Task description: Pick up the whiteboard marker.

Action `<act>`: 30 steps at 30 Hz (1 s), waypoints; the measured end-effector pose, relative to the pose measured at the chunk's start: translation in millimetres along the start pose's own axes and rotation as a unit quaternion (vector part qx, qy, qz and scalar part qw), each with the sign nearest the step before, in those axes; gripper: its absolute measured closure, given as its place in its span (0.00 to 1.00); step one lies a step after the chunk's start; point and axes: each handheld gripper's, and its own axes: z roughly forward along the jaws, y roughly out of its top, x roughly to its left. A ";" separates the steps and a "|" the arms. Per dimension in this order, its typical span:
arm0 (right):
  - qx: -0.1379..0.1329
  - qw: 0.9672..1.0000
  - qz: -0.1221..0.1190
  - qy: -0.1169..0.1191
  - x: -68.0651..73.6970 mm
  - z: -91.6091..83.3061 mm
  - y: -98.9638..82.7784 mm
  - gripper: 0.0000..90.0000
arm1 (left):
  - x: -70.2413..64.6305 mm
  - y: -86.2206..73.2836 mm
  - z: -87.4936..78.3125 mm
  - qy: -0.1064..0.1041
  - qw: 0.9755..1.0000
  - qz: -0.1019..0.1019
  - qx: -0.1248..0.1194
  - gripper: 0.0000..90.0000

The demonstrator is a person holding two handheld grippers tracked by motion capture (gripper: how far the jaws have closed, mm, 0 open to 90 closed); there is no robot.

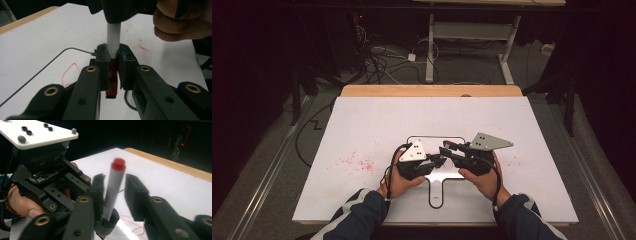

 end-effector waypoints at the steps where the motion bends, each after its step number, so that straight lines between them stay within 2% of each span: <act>1: -0.001 1.000 -0.003 0.001 0.5 -0.3 0.5 0.86 | -0.1 -0.4 -0.1 -0.002 1.000 -0.002 -0.003 0.88; 6: 0.001 1.000 -0.003 0.015 3.7 2.0 1.6 0.90 | -0.3 -1.5 0.1 -0.001 1.000 -0.002 -0.002 0.87; 9: 0.005 1.000 -0.007 0.010 4.8 3.3 1.7 0.90 | 0.5 -2.8 0.6 0.006 1.000 -0.004 0.002 0.87; 11: 0.011 1.000 -0.006 0.006 3.9 4.5 1.5 0.90 | -0.5 -3.9 0.6 0.023 1.000 0.002 0.010 0.84; 12: 0.012 1.000 -0.006 0.005 3.0 4.6 1.8 0.90 | -0.5 -3.9 0.6 0.023 1.000 0.002 0.010 0.80; 13: 0.016 1.000 -0.006 0.003 2.2 4.9 2.5 0.90 | 0.0 -4.6 0.7 0.040 0.999 -0.002 0.020 0.73; 14: 0.020 1.000 -0.009 0.000 1.7 5.1 3.0 0.90 | 0.7 -4.7 0.4 0.045 0.999 -0.003 0.029 0.63; 17: 0.022 1.000 -0.011 -0.002 0.4 5.2 3.8 0.90 | 0.7 -4.6 -4.8 0.050 0.998 -0.008 0.043 0.45; 18: 0.025 1.000 -0.010 -0.003 -1.5 4.7 4.1 0.90 | -2.2 -4.0 -15.7 0.080 0.996 0.004 0.046 0.35; 19: 0.027 1.000 -0.011 -0.005 -3.2 4.4 3.8 0.90 | -2.2 -4.0 -15.7 0.080 0.996 0.004 0.046 0.31; 20: 0.027 1.000 -0.007 -0.007 -5.0 4.2 3.4 0.90 | -5.3 -5.0 -30.5 0.101 0.993 0.024 0.051 0.29; 21: 0.029 1.000 -0.007 -0.008 -7.0 4.1 2.8 0.90 | -5.3 -5.0 -30.5 0.101 0.993 0.024 0.051 0.25; 22: 0.028 1.000 -0.008 -0.011 -8.6 4.2 2.1 0.90 | -6.0 -6.5 -38.6 0.108 0.992 0.030 0.052 0.23; 25: 0.034 0.999 -0.013 -0.014 -10.9 4.7 0.4 0.90 | -6.5 -14.2 -61.5 0.135 0.988 0.040 0.058 0.21; 26: 0.041 0.999 -0.018 -0.023 -12.5 5.8 -1.3 0.90 | -6.0 -18.7 -69.1 0.145 0.987 0.037 0.061 0.21; 28: 0.041 0.999 -0.018 -0.024 -14.1 6.2 -2.1 0.90 | -4.9 -26.7 -79.9 0.166 0.983 0.036 0.071 0.21; 30: 0.045 0.998 -0.018 -0.026 -16.9 7.0 -3.4 0.90 | -2.7 -35.4 -90.4 0.175 0.981 0.030 0.076 0.21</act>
